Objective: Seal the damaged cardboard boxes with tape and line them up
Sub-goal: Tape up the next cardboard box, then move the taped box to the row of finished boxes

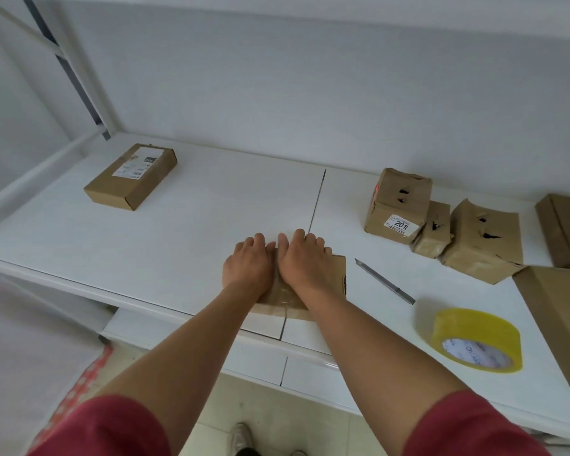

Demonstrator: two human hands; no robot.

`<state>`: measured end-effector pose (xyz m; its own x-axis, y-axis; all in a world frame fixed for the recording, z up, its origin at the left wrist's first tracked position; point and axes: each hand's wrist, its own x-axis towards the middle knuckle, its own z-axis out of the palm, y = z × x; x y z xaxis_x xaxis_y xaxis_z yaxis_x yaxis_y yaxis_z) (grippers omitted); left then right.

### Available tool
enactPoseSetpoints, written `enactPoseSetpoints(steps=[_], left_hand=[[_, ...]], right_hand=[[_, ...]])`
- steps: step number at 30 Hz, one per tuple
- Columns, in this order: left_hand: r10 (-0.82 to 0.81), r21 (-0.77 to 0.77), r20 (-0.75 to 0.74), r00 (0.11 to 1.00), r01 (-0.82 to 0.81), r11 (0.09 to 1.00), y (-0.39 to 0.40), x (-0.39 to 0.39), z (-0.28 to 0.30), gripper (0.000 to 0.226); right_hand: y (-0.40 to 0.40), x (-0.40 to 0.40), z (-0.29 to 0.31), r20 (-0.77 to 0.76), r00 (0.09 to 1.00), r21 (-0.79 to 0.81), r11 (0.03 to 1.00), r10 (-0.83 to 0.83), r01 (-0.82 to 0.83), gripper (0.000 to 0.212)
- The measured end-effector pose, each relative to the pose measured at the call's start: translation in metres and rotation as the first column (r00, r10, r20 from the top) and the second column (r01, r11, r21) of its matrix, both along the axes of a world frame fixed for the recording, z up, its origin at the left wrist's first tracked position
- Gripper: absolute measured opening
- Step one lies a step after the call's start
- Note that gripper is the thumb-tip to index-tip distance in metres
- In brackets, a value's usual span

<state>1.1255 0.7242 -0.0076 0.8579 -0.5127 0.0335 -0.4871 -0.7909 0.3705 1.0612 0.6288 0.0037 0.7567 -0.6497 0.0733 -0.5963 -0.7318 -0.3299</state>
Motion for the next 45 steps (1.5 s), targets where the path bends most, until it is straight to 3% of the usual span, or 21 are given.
enactPoseSetpoints(steps=[6,11,17,20,23,27,30,32,34,35,38,40,42,45], left_hand=[[-0.003,-0.08,-0.078,0.997,-0.003,0.997,0.005,0.003,0.002,0.029],[-0.028,-0.023,-0.043,0.999,0.027,0.999,0.001,0.003,0.0,0.031],[-0.094,-0.174,-0.16,0.983,0.066,0.983,0.011,0.012,0.0,0.031],[-0.097,-0.119,-0.136,0.986,0.081,0.99,0.008,0.009,0.001,0.033],[-0.096,-0.093,-0.153,0.984,0.082,0.992,0.006,0.006,0.003,0.032],[-0.077,-0.202,-0.307,0.949,0.014,0.979,0.01,0.011,0.01,0.041],[0.001,-0.338,-0.517,0.856,-0.205,0.918,0.018,0.029,0.022,0.054],[0.077,-0.205,-0.516,0.853,-0.21,0.956,0.028,0.039,0.026,0.058],[0.08,-0.045,-0.509,0.857,-0.12,0.992,0.037,0.035,0.027,0.058],[0.058,-0.032,-0.523,0.851,-0.087,0.996,0.039,0.03,0.026,0.059],[-0.021,-0.174,-0.579,0.815,-0.099,0.98,0.039,0.016,0.025,0.051],[-0.099,-0.343,-0.645,0.758,-0.17,0.924,0.037,0.013,0.03,0.041],[-0.208,-0.487,-0.71,0.673,-0.256,0.835,0.04,0.017,0.04,0.046],[-0.305,-0.628,-0.685,0.661,-0.325,0.707,0.048,0.03,0.05,0.063]], right_hand=[[0.003,0.003,-0.004,-0.019,1.0,-0.062,0.998,0.013,-0.014,0.04],[-0.007,0.004,-0.006,0.093,0.996,0.012,1.0,-0.018,0.017,0.037],[-0.007,0.007,-0.012,0.049,0.999,-0.061,0.998,0.007,-0.004,0.019],[-0.013,0.001,-0.009,0.122,0.993,0.034,0.999,0.0,-0.004,0.019],[-0.007,-0.004,-0.006,0.063,0.997,-0.078,0.996,0.051,-0.046,0.017],[-0.003,-0.009,0.006,0.036,0.998,-0.096,0.994,0.059,-0.055,0.023],[-0.014,-0.033,0.018,0.108,0.992,-0.178,0.981,-0.063,0.081,0.034],[-0.023,-0.058,0.02,0.007,0.972,-0.238,0.944,-0.233,0.228,0.045],[-0.028,-0.079,0.018,-0.134,0.931,-0.135,0.937,-0.339,0.322,0.061],[-0.028,-0.085,0.016,-0.166,0.923,-0.008,0.936,-0.347,0.351,0.067],[-0.025,-0.087,0.014,-0.146,0.938,0.317,0.883,-0.315,0.346,0.065],[-0.024,-0.083,0.018,-0.048,0.942,0.362,0.873,-0.333,0.327,0.056],[-0.023,-0.077,0.025,0.126,0.916,0.45,0.845,-0.382,0.291,0.046],[-0.017,-0.062,0.036,0.336,0.803,0.703,0.699,-0.493,0.135,0.02]])
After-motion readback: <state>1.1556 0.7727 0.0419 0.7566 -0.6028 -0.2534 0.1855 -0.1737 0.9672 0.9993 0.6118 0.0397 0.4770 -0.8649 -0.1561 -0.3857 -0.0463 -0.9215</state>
